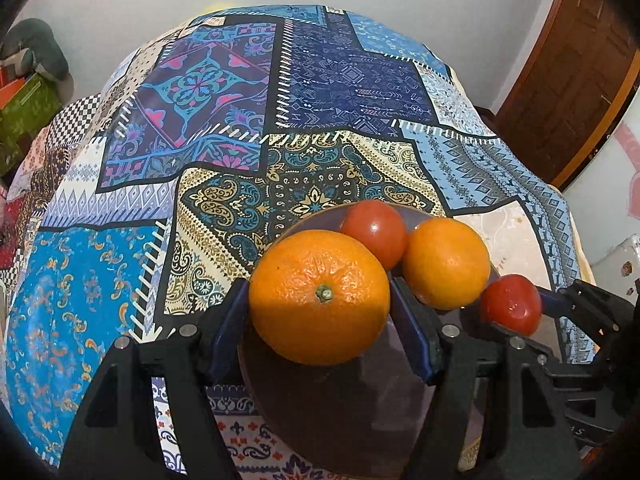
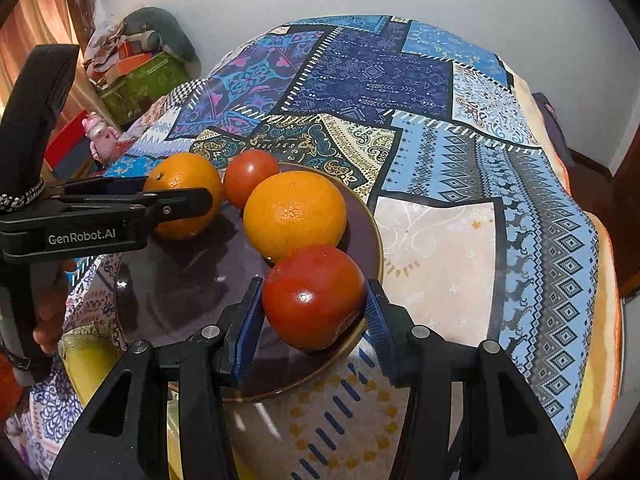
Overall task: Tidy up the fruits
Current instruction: 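Place the orange on the plate with the left gripper while the right places the tomato, then grasp a corn cob by its end with the right gripper and lift it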
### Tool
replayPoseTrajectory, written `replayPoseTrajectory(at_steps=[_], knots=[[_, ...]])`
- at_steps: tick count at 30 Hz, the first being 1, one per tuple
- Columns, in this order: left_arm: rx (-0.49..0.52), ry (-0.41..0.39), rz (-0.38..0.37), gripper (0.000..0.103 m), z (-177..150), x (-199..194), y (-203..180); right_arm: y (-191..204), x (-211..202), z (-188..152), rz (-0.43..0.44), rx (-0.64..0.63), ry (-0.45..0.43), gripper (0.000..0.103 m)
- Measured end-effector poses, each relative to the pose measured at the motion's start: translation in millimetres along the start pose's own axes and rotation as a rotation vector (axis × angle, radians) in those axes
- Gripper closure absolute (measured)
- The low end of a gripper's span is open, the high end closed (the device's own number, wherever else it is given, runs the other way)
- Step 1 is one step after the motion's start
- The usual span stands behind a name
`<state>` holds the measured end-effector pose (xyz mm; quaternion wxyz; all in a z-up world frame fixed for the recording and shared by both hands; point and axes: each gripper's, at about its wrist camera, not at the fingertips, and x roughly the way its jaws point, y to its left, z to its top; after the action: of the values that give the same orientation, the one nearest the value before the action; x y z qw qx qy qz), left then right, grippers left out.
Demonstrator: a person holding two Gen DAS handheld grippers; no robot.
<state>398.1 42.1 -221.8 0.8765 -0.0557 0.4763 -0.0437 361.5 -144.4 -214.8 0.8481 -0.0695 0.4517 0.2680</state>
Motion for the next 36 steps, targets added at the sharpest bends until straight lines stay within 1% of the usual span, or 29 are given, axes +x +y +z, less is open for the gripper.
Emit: replayPoseTrajectory(at_steps=[4, 7, 9, 11, 12, 17, 22, 30, 33, 36], knots=[[0.006, 0.004, 0.005, 0.034, 1, 1, -1, 3, 2, 1, 0.01, -0.015, 0.017, 0.056], [0.002, 0.009, 0.007, 0.034, 0, 0, -1, 6, 3, 1, 0.001, -0.035, 0.024, 0.056], [-0.002, 0.01, 0.007, 0.034, -1, -2, -1, 6, -2, 2, 0.002, -0.025, 0.002, 0.051], [-0.003, 0.004, -0.005, 0.034, -3, -6, -1, 4, -9, 3, 0.004, -0.013, -0.021, 0.043], [0.0, -0.003, -0.005, 0.034, -4, -10, -2, 4, -12, 4, 0.002, -0.01, -0.032, 0.042], [0.021, -0.061, -0.004, 0.033, -8, -44, -7, 4, -34, 5, -0.005, 0.002, -0.075, 0.041], [0.031, -0.095, -0.011, 0.033, -18, -80, -8, 8, -64, -2, -0.004, 0.006, -0.127, 0.041], [0.041, -0.129, -0.018, 0.033, -56, -134, -7, 27, -99, -24, 0.025, 0.008, -0.187, 0.041], [0.054, -0.128, -0.015, 0.031, -75, -145, -9, 40, -103, -35, 0.044, -0.003, -0.187, 0.041], [0.046, -0.12, -0.02, 0.029, -93, -151, -8, 53, -99, -43, 0.068, -0.012, -0.175, 0.042]])
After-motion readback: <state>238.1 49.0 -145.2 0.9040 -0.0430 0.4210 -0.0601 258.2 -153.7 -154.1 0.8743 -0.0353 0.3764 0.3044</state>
